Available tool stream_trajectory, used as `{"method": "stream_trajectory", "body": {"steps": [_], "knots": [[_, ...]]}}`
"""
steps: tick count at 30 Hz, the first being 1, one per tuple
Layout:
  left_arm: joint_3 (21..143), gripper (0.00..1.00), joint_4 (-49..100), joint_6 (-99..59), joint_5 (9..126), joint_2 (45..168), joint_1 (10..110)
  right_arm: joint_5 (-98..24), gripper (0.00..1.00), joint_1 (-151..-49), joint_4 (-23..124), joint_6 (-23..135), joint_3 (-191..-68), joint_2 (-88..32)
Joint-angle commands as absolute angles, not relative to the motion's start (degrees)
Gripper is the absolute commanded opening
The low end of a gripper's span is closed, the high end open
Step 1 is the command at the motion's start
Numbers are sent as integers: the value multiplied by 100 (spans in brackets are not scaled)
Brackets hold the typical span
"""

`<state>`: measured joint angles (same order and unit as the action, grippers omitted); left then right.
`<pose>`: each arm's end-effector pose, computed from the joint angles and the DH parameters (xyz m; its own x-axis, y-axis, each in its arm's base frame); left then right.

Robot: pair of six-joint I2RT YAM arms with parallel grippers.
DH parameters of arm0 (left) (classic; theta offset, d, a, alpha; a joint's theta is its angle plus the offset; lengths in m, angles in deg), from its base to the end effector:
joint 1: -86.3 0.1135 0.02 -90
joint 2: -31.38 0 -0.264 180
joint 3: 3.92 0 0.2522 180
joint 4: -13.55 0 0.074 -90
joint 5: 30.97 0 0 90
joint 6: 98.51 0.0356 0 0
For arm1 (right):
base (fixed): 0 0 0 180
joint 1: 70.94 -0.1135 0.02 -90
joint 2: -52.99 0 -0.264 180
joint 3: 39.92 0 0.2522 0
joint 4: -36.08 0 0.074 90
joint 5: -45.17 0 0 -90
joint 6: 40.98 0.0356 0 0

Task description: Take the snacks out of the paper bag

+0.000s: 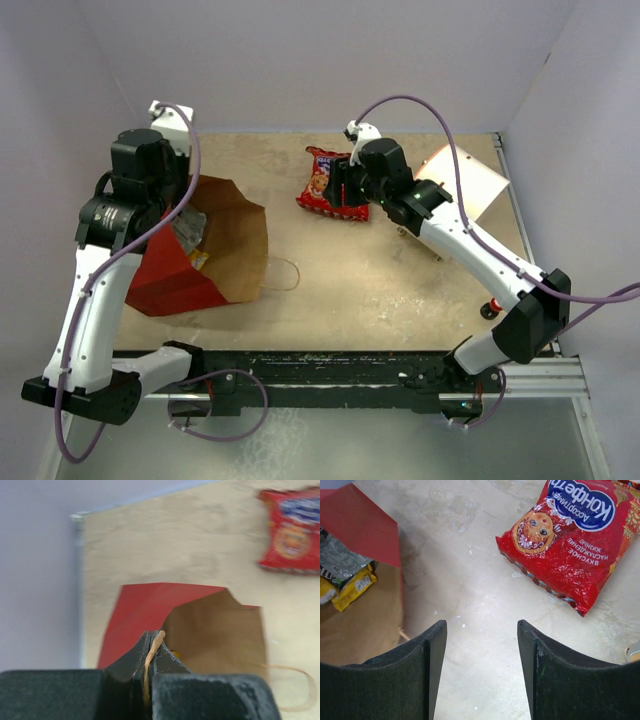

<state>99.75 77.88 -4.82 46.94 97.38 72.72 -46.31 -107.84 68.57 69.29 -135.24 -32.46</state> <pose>0.2054 -0.0419 0.4600 -0.4322 0.1691 -0.8858 0.0756 0.9856 0.1513 0.2794 0.2086 0.3777 -0.4899 0.0653 -0.8694 -0.4386 0.8433 0.3105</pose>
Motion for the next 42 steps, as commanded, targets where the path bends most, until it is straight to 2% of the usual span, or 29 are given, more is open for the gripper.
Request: {"method": "stream_trajectory", "body": {"steps": [1,8,14,20,29,33,38,42], "knots": [[9525,0,7454,-1423,7453,9946,7255,-4156,61,-10802,6226,6239,-13206,-2768],[7466,0,6214,-3332,8266,8634,7246,-2983,62,-10832,4666,5599,-11989,-2158],[6676,0,5756,-4082,8928,8231,7243,-2497,63,-11224,4610,4792,-11746,-2284],[6704,0,5428,-4238,9413,8377,7219,-2675,63,-11567,4794,4313,-11767,-2562],[6613,0,5760,-4352,9332,8102,6608,-2224,61,-12346,4067,2705,-10754,-2306],[6477,0,6099,-4474,9159,7711,6501,-2246,57,-12627,3303,2581,-10468,-2567],[6835,0,6504,-4294,8841,7678,6503,-2498,47,-13013,2456,2453,-10501,-3294],[7361,0,7133,-4068,8035,7876,6500,-2643,44,-13524,2144,2299,-10765,-3901]]}}
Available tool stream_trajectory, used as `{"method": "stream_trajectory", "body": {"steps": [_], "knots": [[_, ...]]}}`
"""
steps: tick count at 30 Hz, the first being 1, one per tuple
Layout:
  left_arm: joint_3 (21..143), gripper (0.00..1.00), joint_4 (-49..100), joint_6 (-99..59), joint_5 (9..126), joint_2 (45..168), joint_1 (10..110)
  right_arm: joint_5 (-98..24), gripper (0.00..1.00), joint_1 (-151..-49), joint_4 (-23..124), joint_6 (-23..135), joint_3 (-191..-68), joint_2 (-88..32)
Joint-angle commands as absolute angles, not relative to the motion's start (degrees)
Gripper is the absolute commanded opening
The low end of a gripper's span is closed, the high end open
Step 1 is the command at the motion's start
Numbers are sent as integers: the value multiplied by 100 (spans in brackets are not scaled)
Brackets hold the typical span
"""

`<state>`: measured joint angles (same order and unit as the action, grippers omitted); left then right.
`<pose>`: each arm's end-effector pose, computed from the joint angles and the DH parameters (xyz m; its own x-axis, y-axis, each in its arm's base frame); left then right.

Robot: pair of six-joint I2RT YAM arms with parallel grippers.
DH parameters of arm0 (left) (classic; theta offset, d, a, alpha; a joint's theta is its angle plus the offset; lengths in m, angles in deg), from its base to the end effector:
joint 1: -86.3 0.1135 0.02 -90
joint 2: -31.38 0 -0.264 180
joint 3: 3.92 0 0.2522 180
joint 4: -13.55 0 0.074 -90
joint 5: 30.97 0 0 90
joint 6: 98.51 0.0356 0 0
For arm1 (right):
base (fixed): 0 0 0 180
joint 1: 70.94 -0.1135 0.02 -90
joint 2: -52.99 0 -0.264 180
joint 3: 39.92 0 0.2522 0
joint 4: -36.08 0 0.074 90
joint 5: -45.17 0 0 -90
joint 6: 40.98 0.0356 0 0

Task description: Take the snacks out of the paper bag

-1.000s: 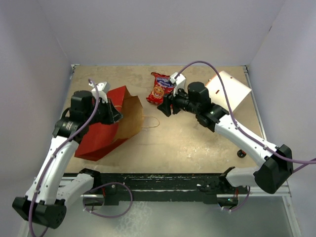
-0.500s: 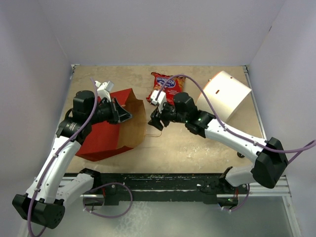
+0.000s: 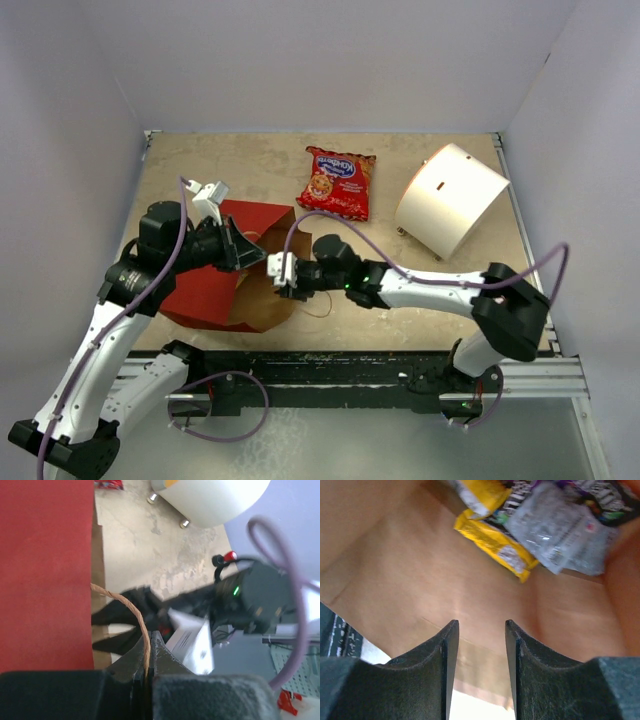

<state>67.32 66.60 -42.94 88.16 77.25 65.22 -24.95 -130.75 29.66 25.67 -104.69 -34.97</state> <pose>0.1404 -0.0727 0.3622 -0.7626 -0.2354 -0.6026 0.3458 0.6389 -0.6872 0.1632 0.3046 0.2470 0.2539 -0.3049 -0.9179 -0.9541 0.0769 -0.2894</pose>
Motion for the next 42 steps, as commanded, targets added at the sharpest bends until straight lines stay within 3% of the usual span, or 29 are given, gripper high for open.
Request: {"method": "stream_trajectory", "body": {"steps": [1,6,13,17,22,28,42], "knots": [[7502,0,7295,-4048,7793,7873,6503,-2637,44,-13702,1977,2379,-10777,-3998],[7715,0,7756,-4090,7112,7646,6504,-2574,43,-14497,1403,2497,-11061,-4550],[7417,0,7841,-4286,7568,7331,6511,-3230,48,-14701,-39,3589,-10813,-4748],[7345,0,7802,-4452,7602,7205,6506,-3720,54,-14492,-156,2800,-10316,-4594],[7324,0,7856,-4502,7593,7088,6505,-2957,58,-13858,314,1440,-10188,-4511],[7331,0,7802,-4759,7436,6984,6509,-2436,62,-13587,1489,-104,-10900,-5017],[7477,0,7870,-5059,7189,6857,6506,-2434,65,-13602,2069,-1599,-12183,-6133]]}}
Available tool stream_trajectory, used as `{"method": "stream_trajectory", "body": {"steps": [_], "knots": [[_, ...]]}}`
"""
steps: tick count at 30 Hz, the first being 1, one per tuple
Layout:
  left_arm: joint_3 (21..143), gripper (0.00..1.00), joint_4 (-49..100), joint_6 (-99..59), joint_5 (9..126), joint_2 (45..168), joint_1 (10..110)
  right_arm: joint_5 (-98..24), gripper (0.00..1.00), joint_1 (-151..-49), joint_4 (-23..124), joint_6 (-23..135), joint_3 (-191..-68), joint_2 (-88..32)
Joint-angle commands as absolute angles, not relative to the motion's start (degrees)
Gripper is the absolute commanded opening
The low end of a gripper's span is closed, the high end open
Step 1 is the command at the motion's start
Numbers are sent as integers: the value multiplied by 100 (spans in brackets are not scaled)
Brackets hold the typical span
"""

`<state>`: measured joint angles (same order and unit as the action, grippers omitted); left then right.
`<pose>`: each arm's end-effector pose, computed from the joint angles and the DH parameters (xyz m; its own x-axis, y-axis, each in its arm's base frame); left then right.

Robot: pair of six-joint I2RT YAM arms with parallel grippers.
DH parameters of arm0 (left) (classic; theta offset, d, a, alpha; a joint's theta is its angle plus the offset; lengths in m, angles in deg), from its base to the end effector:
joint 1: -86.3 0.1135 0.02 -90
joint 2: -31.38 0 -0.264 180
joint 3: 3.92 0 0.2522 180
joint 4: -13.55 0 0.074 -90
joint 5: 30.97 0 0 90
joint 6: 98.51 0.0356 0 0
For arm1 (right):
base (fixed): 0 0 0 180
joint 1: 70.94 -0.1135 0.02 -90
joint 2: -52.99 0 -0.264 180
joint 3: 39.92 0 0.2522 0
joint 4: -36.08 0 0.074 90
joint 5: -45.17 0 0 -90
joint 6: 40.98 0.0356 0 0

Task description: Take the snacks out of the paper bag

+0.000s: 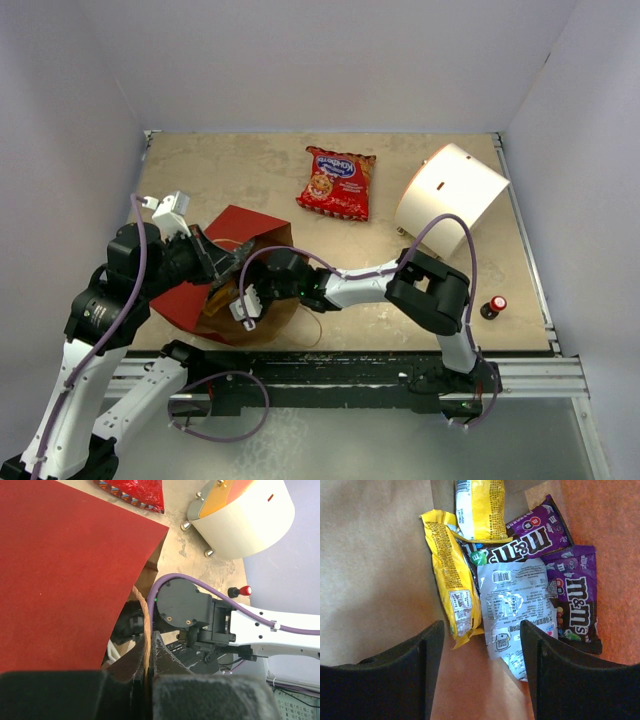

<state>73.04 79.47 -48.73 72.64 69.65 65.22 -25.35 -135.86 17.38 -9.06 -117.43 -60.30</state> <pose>0.0960 -0.0460 0.3850 -0.6778 -0.4113 -0.6094 0.1403 0.7413 -0.6564 0.1723 0.3961 0.1769 0.7736 -0.2348 -0.5885 -0.6286 -0.1672 -0.7596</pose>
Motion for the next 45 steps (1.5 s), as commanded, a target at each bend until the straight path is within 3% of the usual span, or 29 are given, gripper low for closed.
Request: {"method": "stream_trajectory", "body": {"steps": [1,12,20,29,34,40,45], "knots": [[7491,0,7891,-5058,7194,6853,6507,-2451,65,-13612,2233,-1707,-12299,-6211],[7642,0,8004,-4950,7134,6904,6504,-2289,64,-13610,3185,-2047,-13252,-6896],[7692,0,7899,-4788,7180,7069,6511,-2023,65,-13642,3614,-2075,-13172,-6800],[7726,0,7996,-4690,7217,7079,6504,-2887,64,-13658,2628,-1851,-13205,-7194],[7820,0,8070,-4607,7224,7079,6511,-2963,49,-13651,2650,-1860,-13423,-7383],[7938,0,8240,-4464,7015,7128,6509,-3126,19,-13659,2833,-1871,-13580,-7217],[7954,0,8259,-4284,6763,7137,6509,-3217,11,-13660,2782,-1731,-13225,-6587]]}}
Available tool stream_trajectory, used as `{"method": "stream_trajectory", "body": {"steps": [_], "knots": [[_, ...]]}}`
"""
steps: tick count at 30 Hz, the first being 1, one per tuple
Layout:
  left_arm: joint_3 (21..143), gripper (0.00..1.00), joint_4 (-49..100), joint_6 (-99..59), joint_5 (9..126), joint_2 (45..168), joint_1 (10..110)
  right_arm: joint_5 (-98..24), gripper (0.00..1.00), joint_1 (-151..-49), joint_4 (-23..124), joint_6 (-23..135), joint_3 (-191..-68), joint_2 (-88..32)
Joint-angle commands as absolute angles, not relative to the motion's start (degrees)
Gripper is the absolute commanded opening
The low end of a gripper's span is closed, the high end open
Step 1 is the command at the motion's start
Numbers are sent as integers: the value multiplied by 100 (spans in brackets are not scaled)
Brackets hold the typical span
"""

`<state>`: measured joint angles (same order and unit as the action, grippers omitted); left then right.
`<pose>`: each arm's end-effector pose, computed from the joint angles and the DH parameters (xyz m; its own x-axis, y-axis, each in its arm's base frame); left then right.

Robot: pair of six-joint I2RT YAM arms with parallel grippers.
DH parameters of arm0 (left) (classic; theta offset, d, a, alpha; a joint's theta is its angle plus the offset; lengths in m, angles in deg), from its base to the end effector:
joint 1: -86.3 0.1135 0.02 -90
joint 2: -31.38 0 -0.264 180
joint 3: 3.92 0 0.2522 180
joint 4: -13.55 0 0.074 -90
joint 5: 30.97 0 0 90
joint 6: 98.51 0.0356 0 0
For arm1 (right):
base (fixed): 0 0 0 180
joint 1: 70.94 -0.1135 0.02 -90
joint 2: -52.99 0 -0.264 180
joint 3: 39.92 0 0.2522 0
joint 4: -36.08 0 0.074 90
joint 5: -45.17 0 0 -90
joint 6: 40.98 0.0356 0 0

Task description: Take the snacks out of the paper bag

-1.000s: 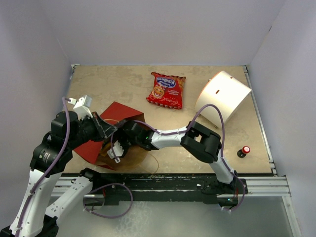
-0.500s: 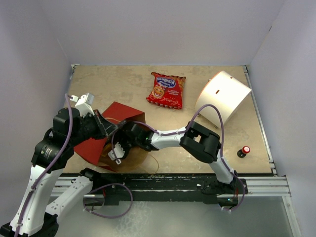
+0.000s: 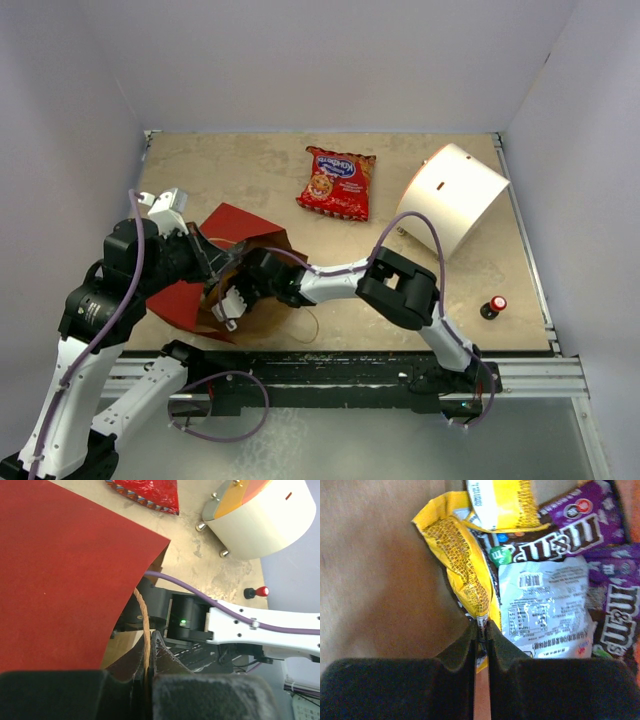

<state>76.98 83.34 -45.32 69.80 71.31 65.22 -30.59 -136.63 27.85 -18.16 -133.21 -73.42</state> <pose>0.0941 -0.0434 0.3958 -0.6634 -0.3751 -0.6475 0.1357 0.7906 -0.5971 0.1922 0.4468 0.1425 0.8317 -0.3291 -0.4472 -0.5379 -0.2776 -0.7960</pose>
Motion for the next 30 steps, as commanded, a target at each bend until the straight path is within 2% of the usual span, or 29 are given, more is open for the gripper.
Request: {"method": "stream_trajectory", "body": {"steps": [1,6,19,30], "knots": [[7955,0,8267,-4241,6723,7132,6507,-3222,11,-13659,2783,-1676,-13116,-6418],[7883,0,8258,-3971,6677,7098,6503,-3312,8,-13668,2854,-1308,-12516,-5504],[7684,0,7858,-3654,6585,7135,6505,-3609,0,-13826,4115,187,-11323,-3002],[7463,0,7583,-3643,6580,7368,6509,-4593,0,-13827,5747,1393,-10608,-543]]}}
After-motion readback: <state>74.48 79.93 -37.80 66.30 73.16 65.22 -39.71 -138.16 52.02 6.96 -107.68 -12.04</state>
